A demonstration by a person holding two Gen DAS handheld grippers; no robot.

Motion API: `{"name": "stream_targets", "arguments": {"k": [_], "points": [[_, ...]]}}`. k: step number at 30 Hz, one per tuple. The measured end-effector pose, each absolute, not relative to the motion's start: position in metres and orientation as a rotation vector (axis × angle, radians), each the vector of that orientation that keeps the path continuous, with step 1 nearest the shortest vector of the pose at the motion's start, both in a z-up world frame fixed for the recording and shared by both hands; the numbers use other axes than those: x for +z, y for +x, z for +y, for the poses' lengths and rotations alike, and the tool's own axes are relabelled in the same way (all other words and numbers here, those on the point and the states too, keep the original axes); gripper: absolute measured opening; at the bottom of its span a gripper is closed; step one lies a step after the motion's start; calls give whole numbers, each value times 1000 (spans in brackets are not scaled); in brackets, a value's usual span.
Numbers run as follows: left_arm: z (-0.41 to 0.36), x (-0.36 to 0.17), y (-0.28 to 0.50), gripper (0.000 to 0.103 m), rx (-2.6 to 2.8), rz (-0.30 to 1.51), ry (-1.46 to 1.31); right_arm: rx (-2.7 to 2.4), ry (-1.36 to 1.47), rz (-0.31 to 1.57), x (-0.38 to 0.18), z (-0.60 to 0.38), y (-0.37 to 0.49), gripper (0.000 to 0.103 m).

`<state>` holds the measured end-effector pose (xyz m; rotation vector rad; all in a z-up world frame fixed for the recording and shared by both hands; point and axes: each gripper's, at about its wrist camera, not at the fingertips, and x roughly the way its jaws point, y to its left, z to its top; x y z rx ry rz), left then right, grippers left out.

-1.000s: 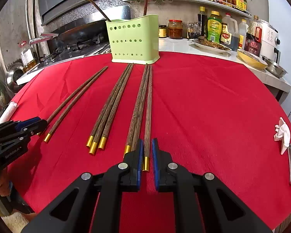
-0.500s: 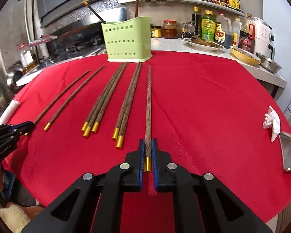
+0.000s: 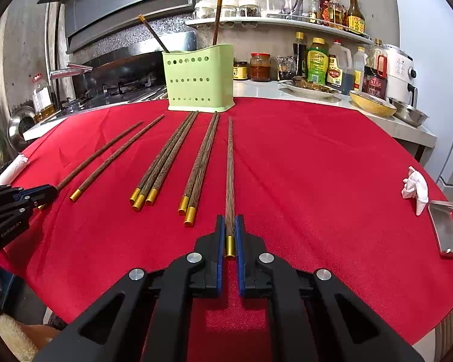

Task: Organize utensils
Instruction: 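Raise both held chopsticks upright toward the green holder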

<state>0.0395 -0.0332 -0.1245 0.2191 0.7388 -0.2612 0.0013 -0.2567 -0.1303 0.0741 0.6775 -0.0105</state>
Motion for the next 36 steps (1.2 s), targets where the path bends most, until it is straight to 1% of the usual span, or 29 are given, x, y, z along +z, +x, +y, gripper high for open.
{"name": "stream_targets", "arguments": {"k": [5, 18, 23, 28, 33, 36], "points": [[-23, -103, 33, 7, -261, 683, 185, -19, 81, 629, -107, -265, -8, 7], [4, 10, 22, 7, -322, 388, 67, -15, 62, 384, -3, -273, -23, 7], [5, 40, 16, 7, -337, 309, 63, -2, 51, 327, 29, -273, -24, 7], [7, 55, 17, 7, -352, 286, 60, 5, 41, 305, 55, -276, -20, 7], [5, 47, 37, 7, -354, 352, 59, -3, 35, 314, 62, -278, -8, 7], [4, 47, 43, 7, -364, 361, 71, -9, 33, 320, 64, -280, 3, 7]]}}
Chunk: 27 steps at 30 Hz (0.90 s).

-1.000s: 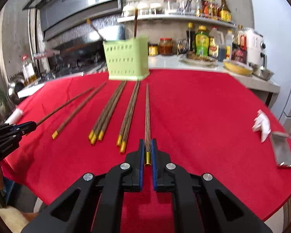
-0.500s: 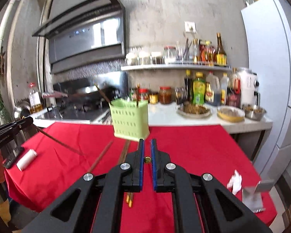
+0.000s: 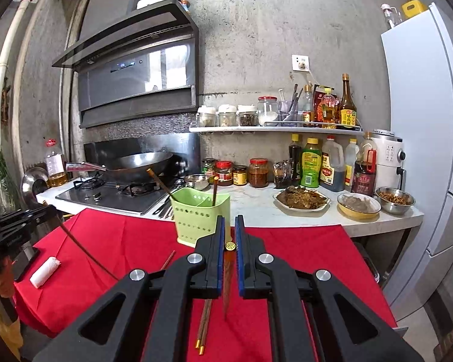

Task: Organize utensils
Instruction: 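Raise both held chopsticks upright toward the green holder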

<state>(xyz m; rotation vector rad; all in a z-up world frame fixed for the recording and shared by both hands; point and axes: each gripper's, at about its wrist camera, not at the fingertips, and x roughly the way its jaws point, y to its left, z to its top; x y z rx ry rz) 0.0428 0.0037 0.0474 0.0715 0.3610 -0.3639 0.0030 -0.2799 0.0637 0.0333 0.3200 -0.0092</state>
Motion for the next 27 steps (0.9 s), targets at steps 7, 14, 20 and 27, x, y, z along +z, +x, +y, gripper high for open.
{"name": "stream_targets", "arguments": {"k": [7, 14, 20, 27], "points": [[2, 49, 60, 7, -336, 368, 71, -31, 2, 342, 56, -277, 30, 8], [-3, 23, 76, 7, -332, 472, 94, -17, -22, 435, 23, -270, 41, 8], [-11, -1, 80, 7, -332, 530, 141, -24, -15, 457, 13, -270, 37, 8], [-21, 12, 81, 7, -374, 455, 132, -16, -11, 429, 25, -268, 44, 7]]}}
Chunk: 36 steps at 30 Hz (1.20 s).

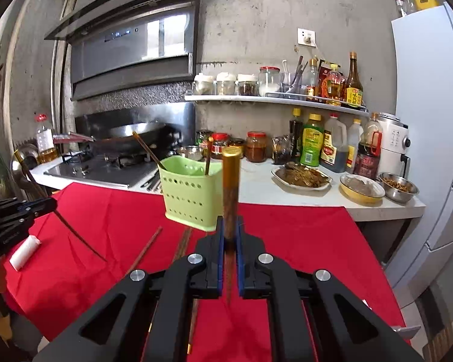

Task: Organize utensils
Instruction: 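Insert both chopsticks into the green holder and open both tools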

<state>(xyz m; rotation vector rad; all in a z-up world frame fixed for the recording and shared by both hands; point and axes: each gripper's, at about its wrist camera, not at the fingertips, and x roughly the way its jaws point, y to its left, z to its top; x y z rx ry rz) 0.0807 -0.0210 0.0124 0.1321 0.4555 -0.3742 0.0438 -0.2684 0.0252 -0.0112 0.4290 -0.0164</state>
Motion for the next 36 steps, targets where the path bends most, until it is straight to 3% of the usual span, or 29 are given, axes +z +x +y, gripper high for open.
{"name": "stream_targets", "arguments": {"k": [7, 19, 32, 36], "points": [[-49, 46, 121, 7, -426, 372, 112, 59, -34, 392, 44, -251, 90, 7], [-88, 126, 187, 7, -464, 223, 125, 94, -55, 178, 131, -241, 156, 7], [-120, 64, 277, 7, -495, 415, 145, 70, -52, 351, 75, -251, 237, 7], [-119, 61, 282, 7, -497, 429, 140, 62, -38, 385, 66, -254, 242, 13]]}}
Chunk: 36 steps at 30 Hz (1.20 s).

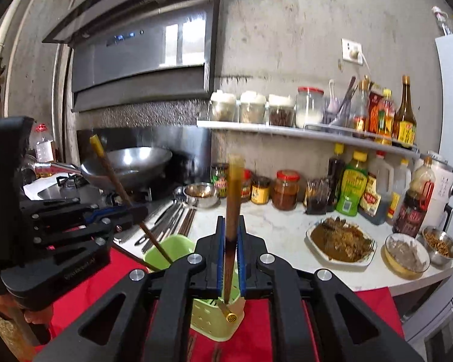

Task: Organize utensils
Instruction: 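Insert both chopsticks into the green holder and open both tools, then bring both open tools back to the remaining chopsticks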

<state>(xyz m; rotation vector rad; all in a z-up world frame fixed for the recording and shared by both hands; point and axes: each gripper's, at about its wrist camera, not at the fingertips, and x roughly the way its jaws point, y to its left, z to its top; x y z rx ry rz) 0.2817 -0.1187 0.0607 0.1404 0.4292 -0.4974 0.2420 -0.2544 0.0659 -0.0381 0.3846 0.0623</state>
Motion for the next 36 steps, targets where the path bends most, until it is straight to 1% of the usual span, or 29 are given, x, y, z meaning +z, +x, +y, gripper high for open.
{"name": "stream_targets", "arguments": {"k": [2, 3, 4, 10, 13, 20, 23, 27, 28, 29, 31, 33, 34, 36], "points": [[-118, 65, 279, 9, -493, 422, 140, 55, -34, 377, 68, -256, 236, 24], [-117, 67, 276, 10, -495, 419, 139, 53, -33, 370, 70, -257, 233, 33], [-115, 70, 272, 11, -492, 411, 137, 49, -34, 361, 74, -258, 228, 39], [-96, 101, 222, 13, -474, 330, 118, 5, -61, 301, 94, -263, 168, 39], [-80, 100, 190, 13, -424, 342, 108, -4, -54, 320, 87, -267, 130, 39], [-42, 31, 124, 13, -275, 505, 136, -3, -49, 449, 29, -267, 56, 39], [-33, -10, 97, 13, -235, 606, 148, -1, -49, 512, 2, -262, 35, 39], [-22, -49, 71, 14, -222, 690, 137, 18, -32, 600, -33, -255, 15, 39], [-20, -57, 65, 20, -215, 703, 141, 22, -30, 617, -39, -254, 13, 39], [-20, -62, 60, 31, -218, 707, 142, 27, -23, 642, -49, -251, 9, 39], [-19, -76, 53, 45, -238, 731, 134, 36, -11, 674, -61, -248, 7, 39], [-20, -86, 50, 45, -267, 759, 110, 49, 8, 709, -77, -245, 7, 37], [-21, -90, 48, 45, -279, 764, 107, 57, 12, 727, -84, -243, 9, 31], [-27, -95, 45, 45, -297, 759, 124, 62, 17, 743, -92, -239, 9, 29]]}}
